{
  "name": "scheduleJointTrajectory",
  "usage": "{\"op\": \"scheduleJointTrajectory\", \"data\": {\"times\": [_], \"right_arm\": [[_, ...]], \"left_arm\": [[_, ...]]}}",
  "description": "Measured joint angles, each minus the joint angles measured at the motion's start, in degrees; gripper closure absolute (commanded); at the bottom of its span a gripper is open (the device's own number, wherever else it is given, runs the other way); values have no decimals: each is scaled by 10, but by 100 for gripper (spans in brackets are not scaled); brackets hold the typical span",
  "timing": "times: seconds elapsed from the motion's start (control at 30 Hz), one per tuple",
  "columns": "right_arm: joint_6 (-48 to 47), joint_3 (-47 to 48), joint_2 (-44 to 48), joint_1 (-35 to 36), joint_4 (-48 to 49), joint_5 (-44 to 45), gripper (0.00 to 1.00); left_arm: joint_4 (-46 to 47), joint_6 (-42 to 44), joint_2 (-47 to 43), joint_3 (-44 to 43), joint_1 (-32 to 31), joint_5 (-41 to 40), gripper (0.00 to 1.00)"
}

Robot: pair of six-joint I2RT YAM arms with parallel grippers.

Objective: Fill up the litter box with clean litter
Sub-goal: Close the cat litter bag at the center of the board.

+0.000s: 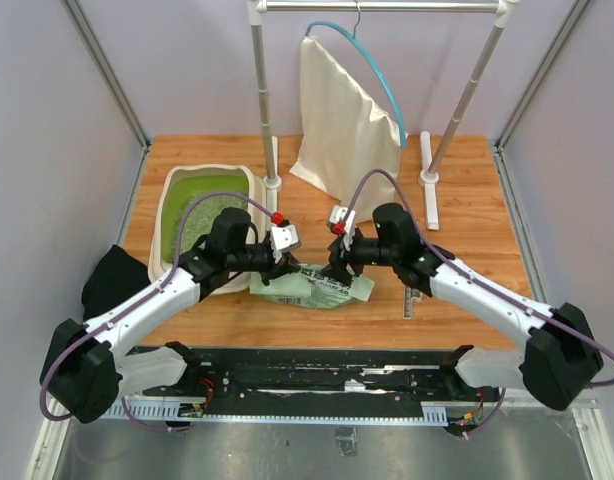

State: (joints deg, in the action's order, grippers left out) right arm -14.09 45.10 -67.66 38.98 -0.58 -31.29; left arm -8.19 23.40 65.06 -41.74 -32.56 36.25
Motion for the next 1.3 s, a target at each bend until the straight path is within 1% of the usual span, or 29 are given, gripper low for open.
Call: {"op": "scheduleJointTrajectory", "data": {"times": [0.03,0.07,0.13,0.2,0.33,0.37,0.6,0.7,0.8,0.9,1.03,1.2,1.3], "right_arm": [[11,11,-21,0,13,-10,42],[21,25,-47,4,22,-21,49],[27,49,-85,9,24,-38,66],[20,68,-112,13,5,-54,74],[-11,70,-109,13,-72,-48,97],[-22,64,-99,10,-90,-42,99],[-73,0,17,-28,-157,-24,99],[-98,-12,38,-36,-183,-8,99],[-117,-10,30,-37,-207,7,99],[-127,5,-2,-37,-229,16,99],[-127,27,-37,-37,-252,47,99],[-126,31,-32,-37,-269,87,99],[-128,31,-22,-37,-276,90,99]], "left_arm": [[0,1,-1,1,0,1,99],[0,1,-3,2,0,1,99],[1,1,-5,3,0,1,100],[2,1,-8,5,0,1,100],[4,2,-15,12,1,0,99],[4,2,-16,13,1,0,99],[3,1,-18,14,-1,-8,100],[3,1,-18,16,-2,-10,100],[3,1,-18,17,-2,-17,100],[3,2,-18,21,-2,-21,100],[4,2,-18,23,-2,-27,100],[5,2,-18,23,-2,-33,99],[9,1,-19,23,-2,-34,100]]}}
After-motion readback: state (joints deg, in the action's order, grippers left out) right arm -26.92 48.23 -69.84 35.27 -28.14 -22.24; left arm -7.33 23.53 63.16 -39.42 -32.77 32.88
